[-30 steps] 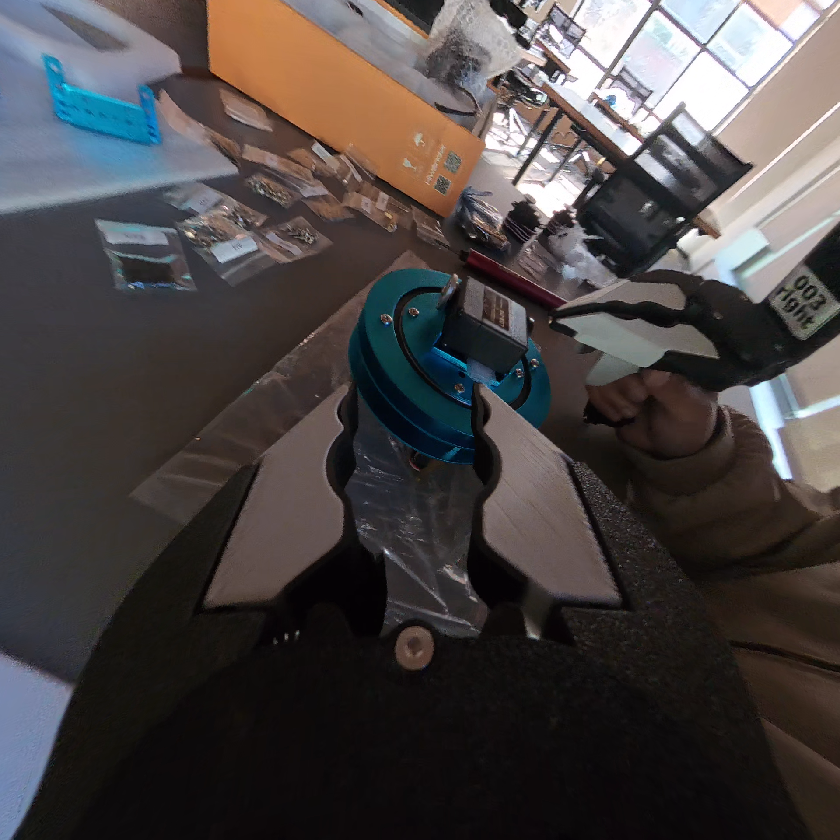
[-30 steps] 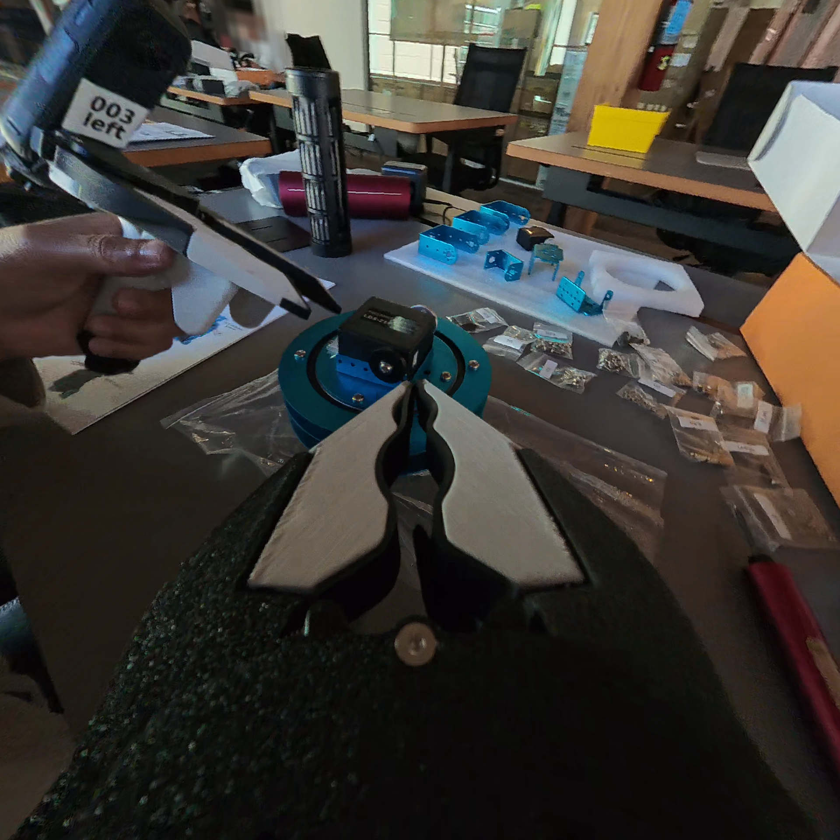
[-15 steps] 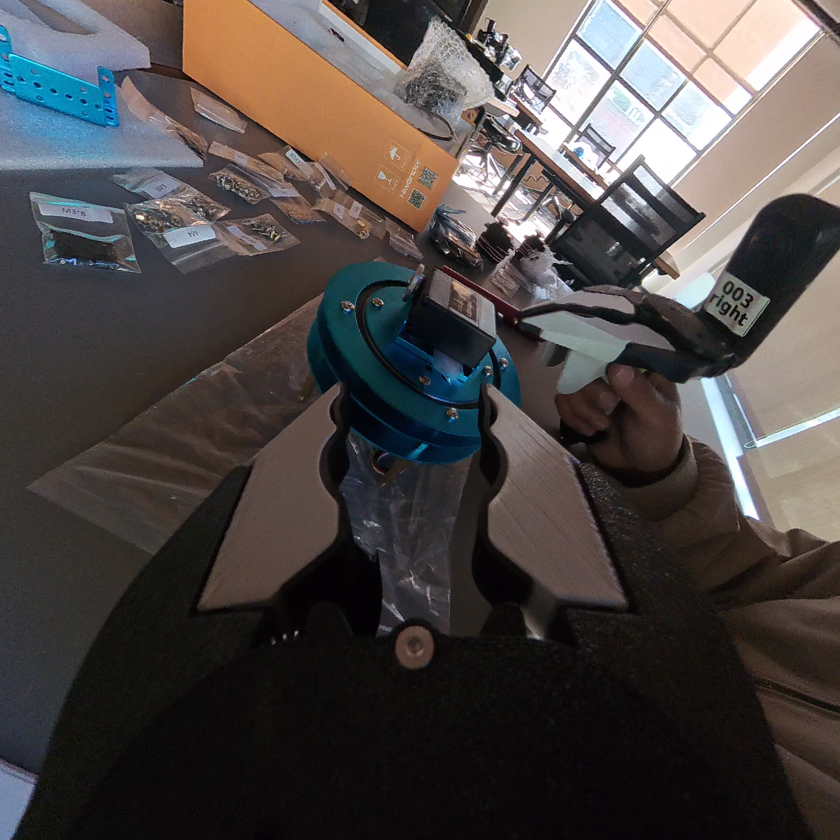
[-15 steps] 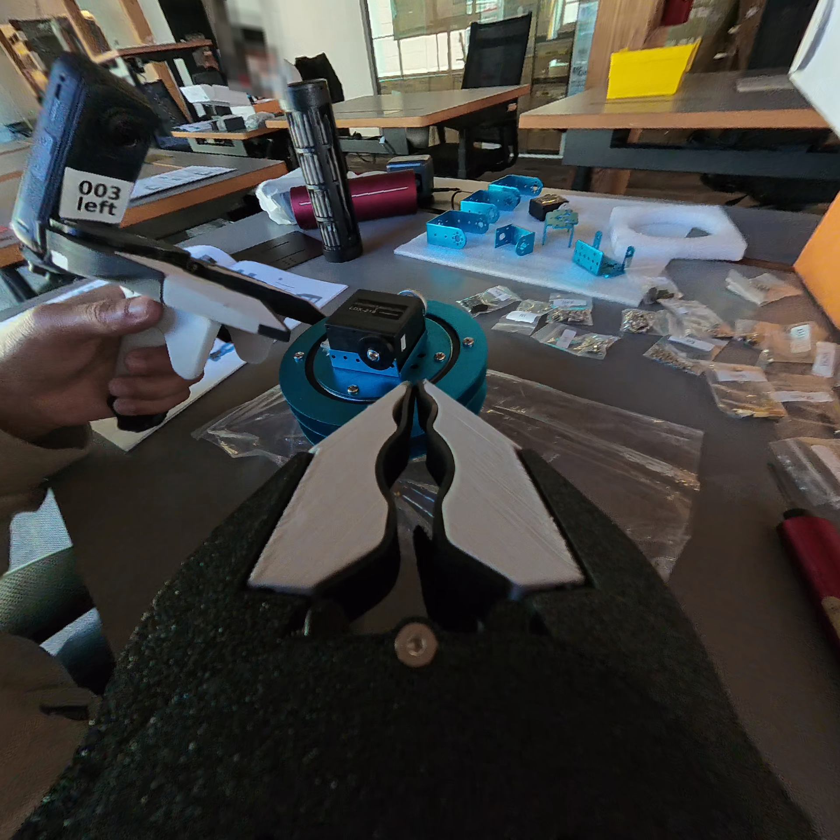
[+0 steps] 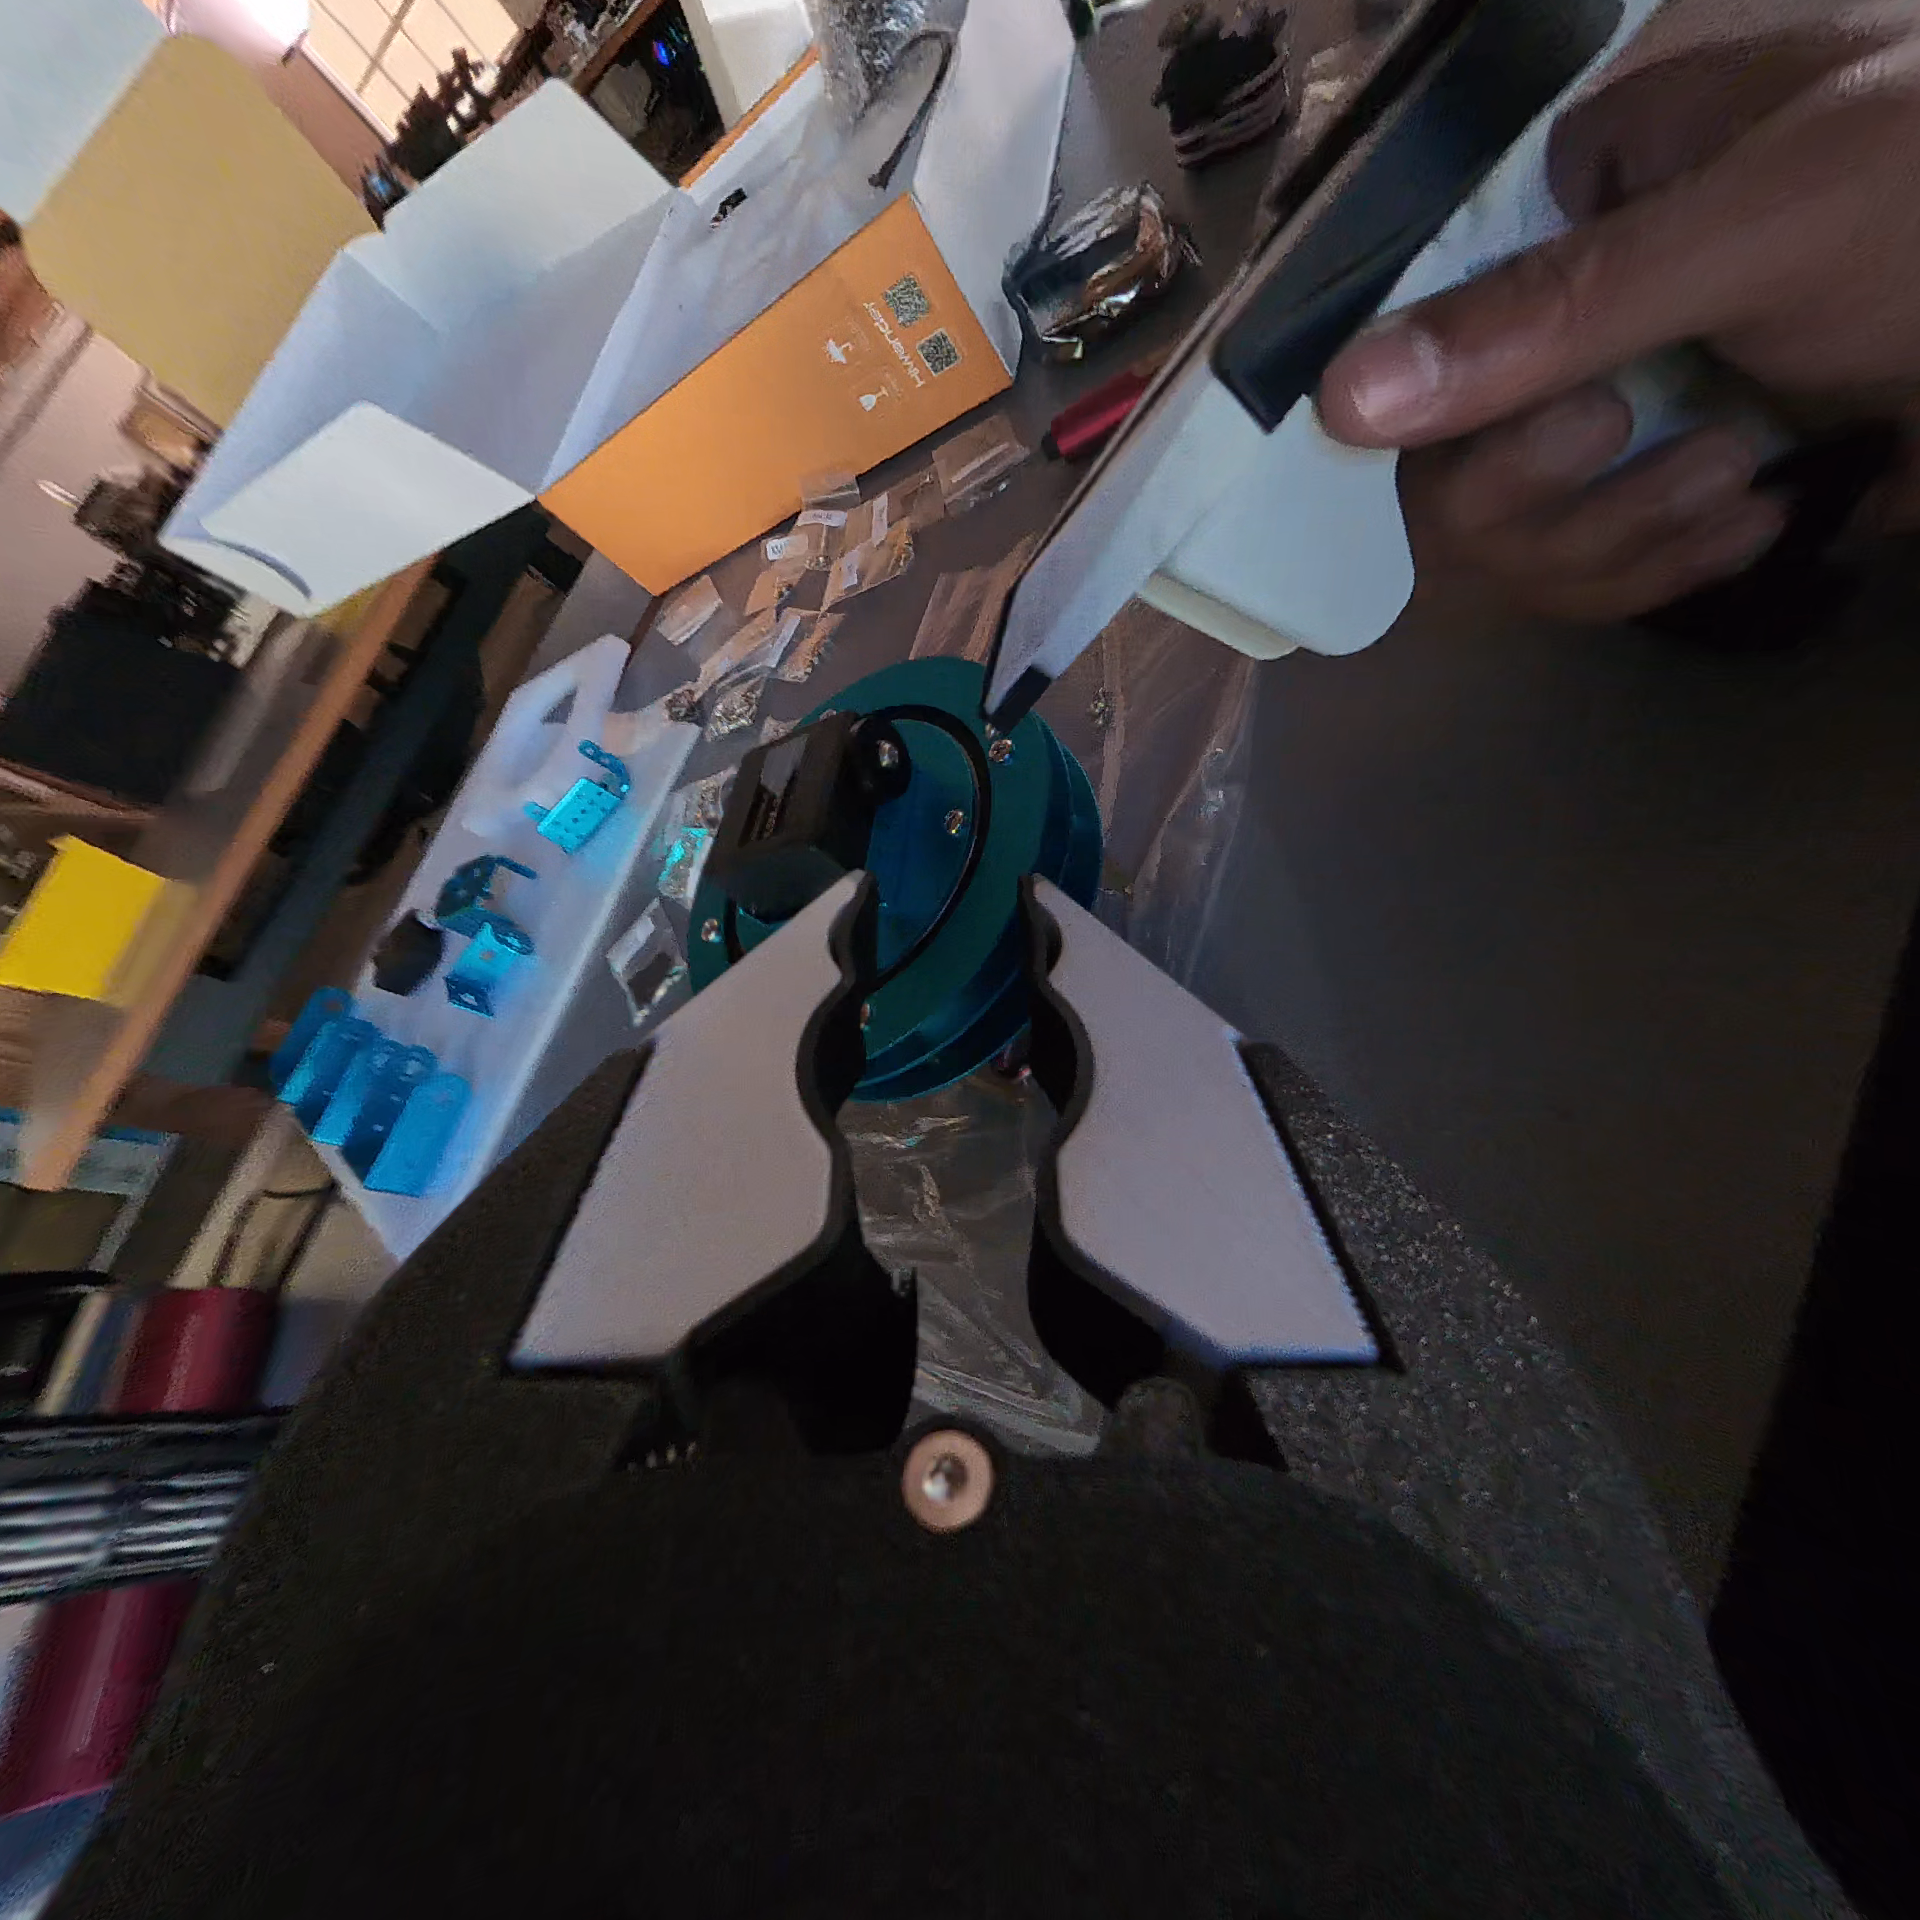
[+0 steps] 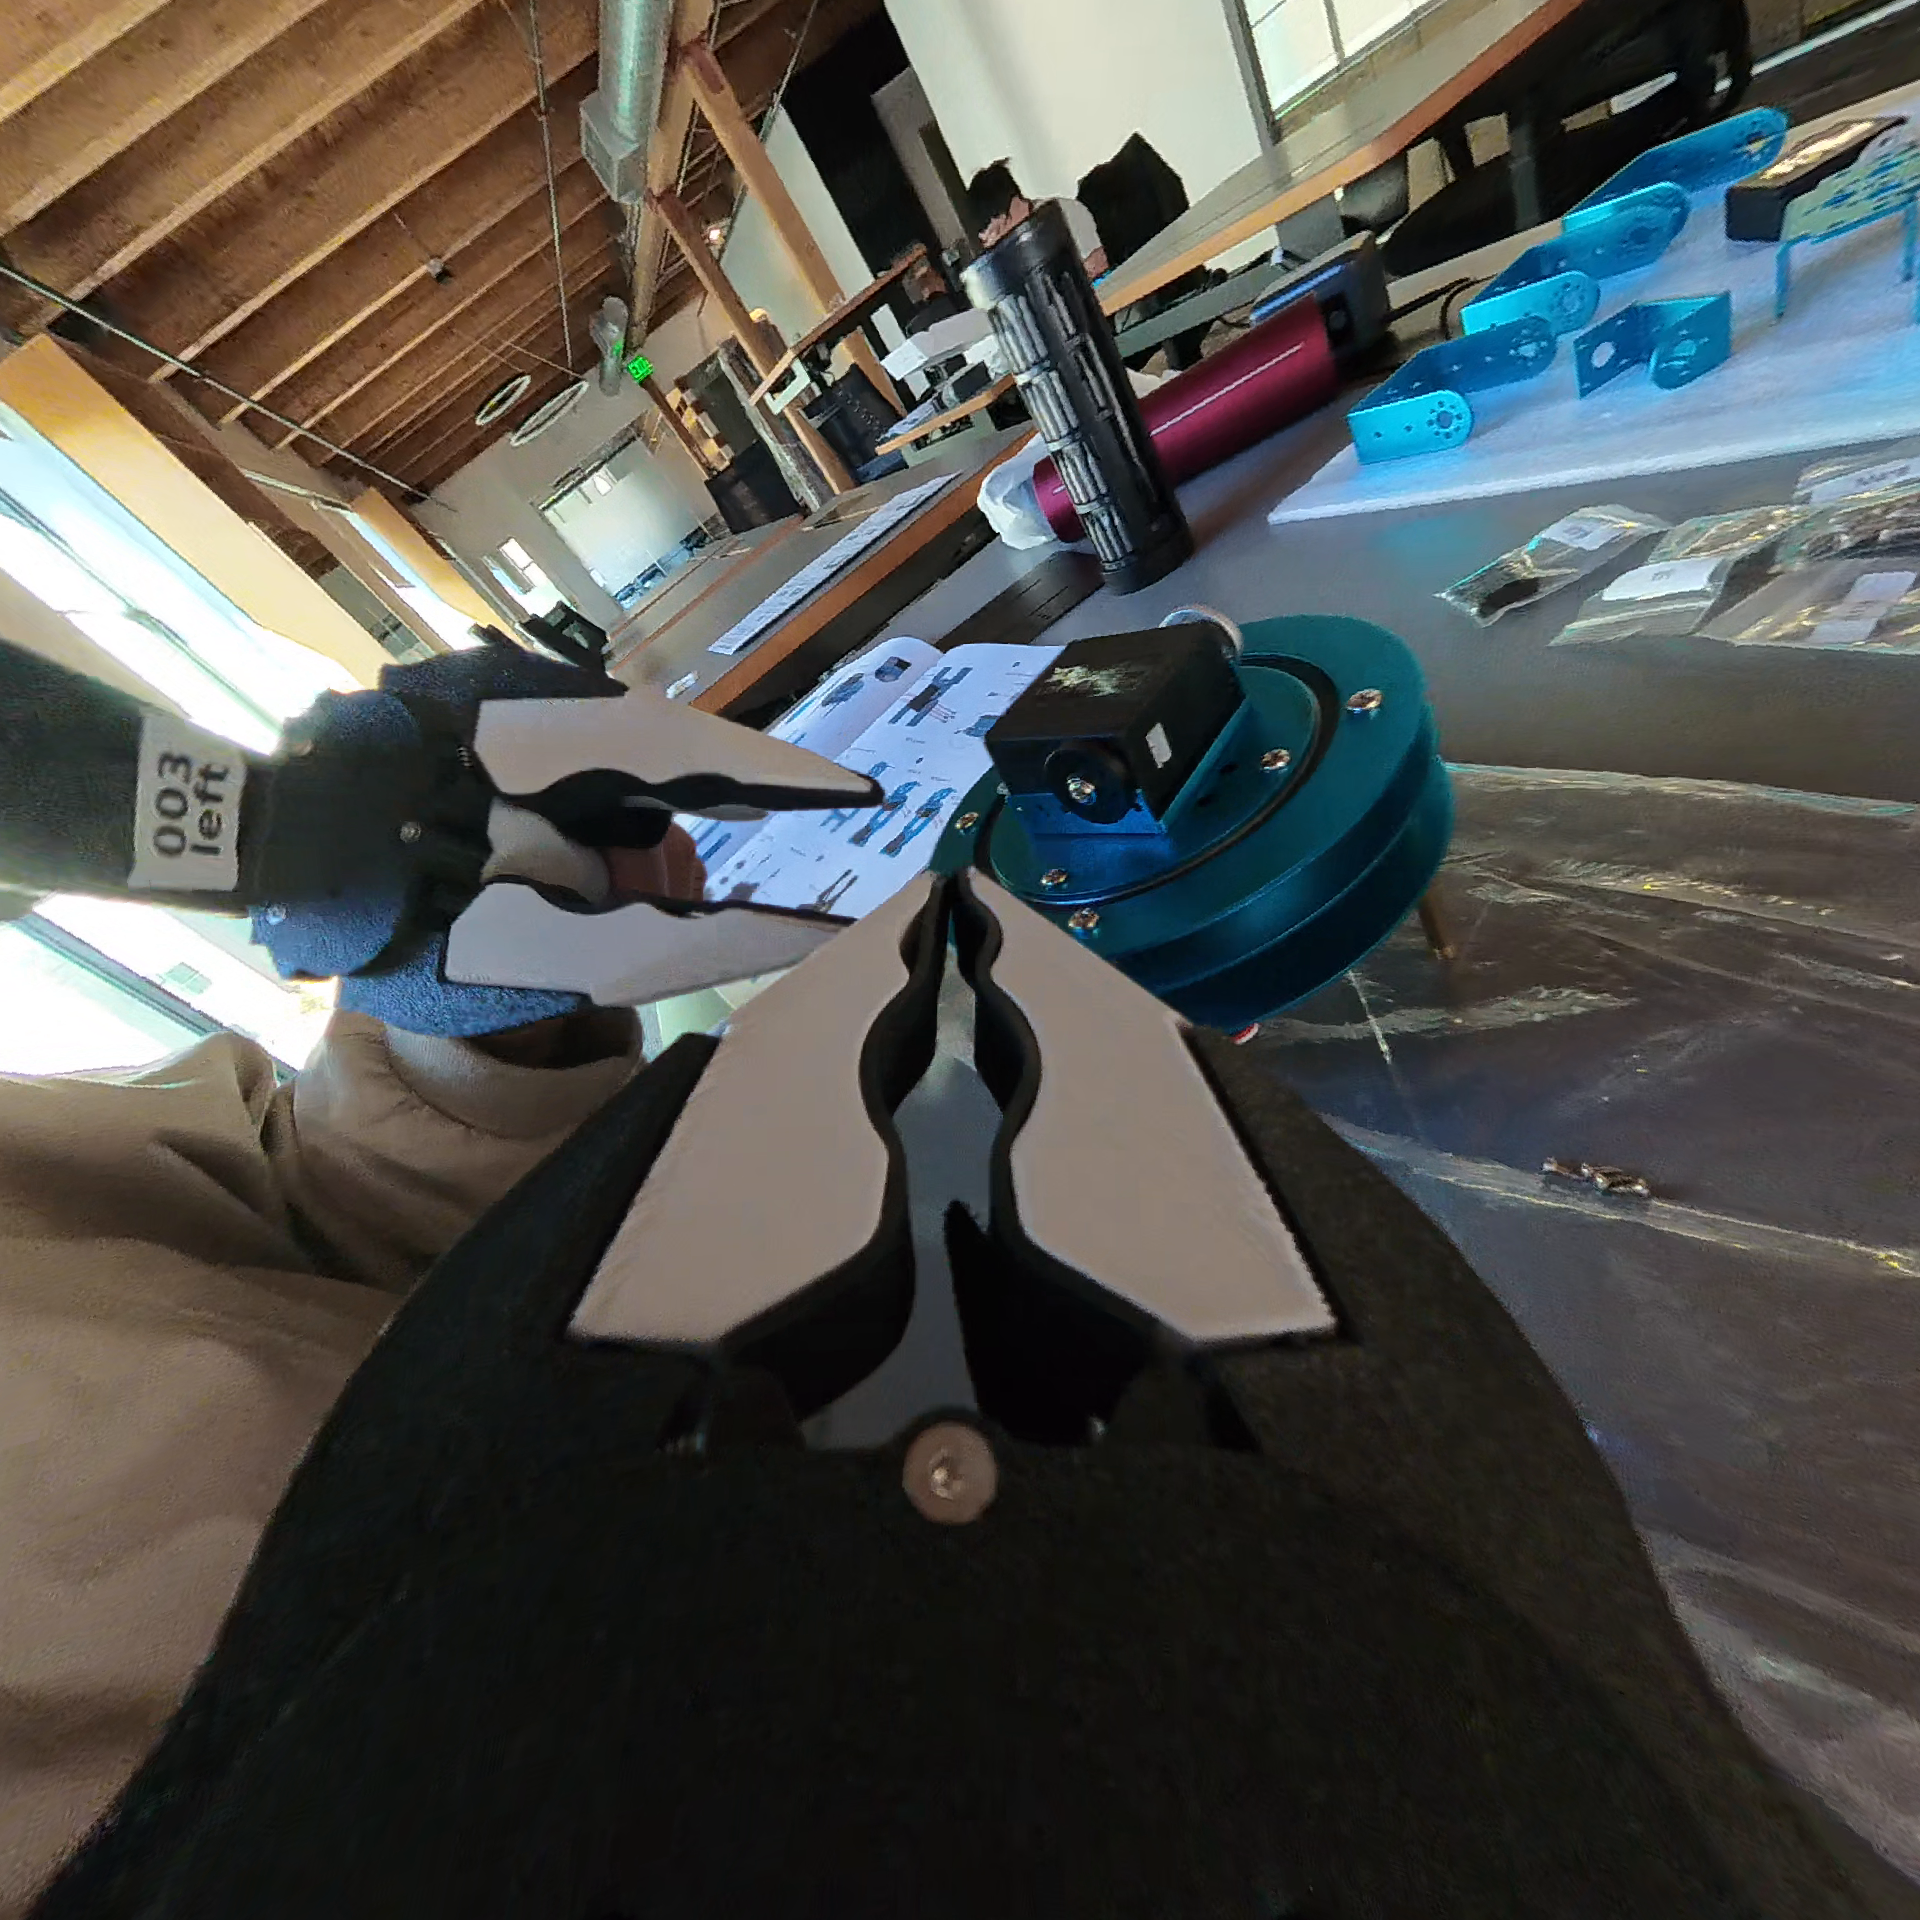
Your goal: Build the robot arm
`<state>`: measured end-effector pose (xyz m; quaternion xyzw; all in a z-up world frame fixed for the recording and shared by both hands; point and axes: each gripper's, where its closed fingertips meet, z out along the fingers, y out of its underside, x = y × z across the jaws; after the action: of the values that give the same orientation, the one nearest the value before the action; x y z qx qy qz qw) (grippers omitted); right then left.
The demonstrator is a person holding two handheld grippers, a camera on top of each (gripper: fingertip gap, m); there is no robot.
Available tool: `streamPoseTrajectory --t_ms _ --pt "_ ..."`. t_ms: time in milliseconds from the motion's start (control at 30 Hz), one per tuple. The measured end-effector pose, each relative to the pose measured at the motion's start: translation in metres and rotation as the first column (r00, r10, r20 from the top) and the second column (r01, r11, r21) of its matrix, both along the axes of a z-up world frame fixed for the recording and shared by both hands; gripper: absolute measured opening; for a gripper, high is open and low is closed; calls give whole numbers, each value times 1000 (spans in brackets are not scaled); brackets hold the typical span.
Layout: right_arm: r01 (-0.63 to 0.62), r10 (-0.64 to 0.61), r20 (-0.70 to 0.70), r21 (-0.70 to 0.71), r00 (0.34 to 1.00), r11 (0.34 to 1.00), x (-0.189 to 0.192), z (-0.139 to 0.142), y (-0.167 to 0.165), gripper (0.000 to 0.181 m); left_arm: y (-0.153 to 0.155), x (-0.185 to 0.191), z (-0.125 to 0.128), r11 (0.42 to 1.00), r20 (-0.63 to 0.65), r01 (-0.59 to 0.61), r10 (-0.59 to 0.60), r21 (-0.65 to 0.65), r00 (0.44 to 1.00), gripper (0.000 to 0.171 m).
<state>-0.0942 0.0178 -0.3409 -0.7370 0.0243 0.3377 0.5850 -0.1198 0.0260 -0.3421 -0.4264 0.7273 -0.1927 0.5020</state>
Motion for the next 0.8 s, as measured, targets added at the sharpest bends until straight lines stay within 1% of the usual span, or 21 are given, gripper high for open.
streamPoseTrajectory --t_ms 67,133,167,200,267,300,333,367,400,433,467,500,533,567,600,633,667,700,733,767,800 --pt "-11 10 32 25 999 1000 -5 3 -1 0 -8 5 0 998 -13 30 -29 60 999 24" --pt "-3 -4 90 75 996 997 -8 9 -3 0 -13 8 -1 997 -24 52 -51 52 998 23" --pt "-2 -12 126 110 992 994 -9 13 -4 0 -13 9 -1 998 -26 59 -58 25 998 18" --pt "3 -26 170 135 985 991 -10 15 -5 0 -12 9 -1 998 -23 62 -62 -19 998 15" --pt "16 -71 281 194 957 981 -7 19 -7 0 -8 9 3 984 -10 62 -64 -169 998 11" --pt "19 -102 346 235 933 972 -4 23 -7 0 -5 8 4 963 -10 61 -66 -262 998 11" --pt "22 -139 426 269 894 963 0 26 -7 0 -5 6 3 932 -23 60 -73 -357 997 12" --pt "6 -175 534 303 827 953 5 28 -5 0 -6 4 2 891 -42 61 -90 -450 995 15" --pt "-19 -207 650 323 731 946 10 28 -2 0 -7 3 2 844 -47 62 -103 -533 994 21" --pt "-52 -233 749 336 620 940 14 28 2 0 -7 1 5 796 -33 66 -108 -602 994 21" --pt "-81 -265 815 354 515 932 19 29 6 0 -6 0 8 749 -14 73 -109 -659 994 21" --pt "-98 -307 853 379 422 920 26 33 10 0 -4 -2 11 705 3 76 -103 -705 995 22" --pt "-121 -342 869 406 357 906 30 39 13 0 -2 -5 14 664 21 77 -92 -744 996 22" --pt "-186 -329 893 395 307 900 27 38 15 0 2 -7 17 626 41 80 -77 -776 996 22" --pt "-249 -307 926 358 221 900 28 32 17 0 5 -9 20 594 59 84 -61 -800 996 23" --pt "-283 -326 940 342 105 896 35 28 19 0 8 -12 22 571 76 87 -43 -816 996 23" --pt "-348 -352 936 335 15 876 38 25 20 0 12 -14 24 559 90 87 -22 -825 996 23" --pt "-429 -376 925 319 -53 845 37 19 20 0 16 -15 23 553 98 79 5 -829 995 23" --pt "-481 -408 906 309 -115 820 40 14 21 0 20 -17 22 552 102 66 34 -831 994 23" --pt "-530 -433 889 300 -146 793 39 9 21 0 23 -18 20 551 103 49 67 -833 992 23" --pt "-572 -465 872 305 -154 762 37 4 19 0 27 -19 18 548 98 25 105 -836 990 23"
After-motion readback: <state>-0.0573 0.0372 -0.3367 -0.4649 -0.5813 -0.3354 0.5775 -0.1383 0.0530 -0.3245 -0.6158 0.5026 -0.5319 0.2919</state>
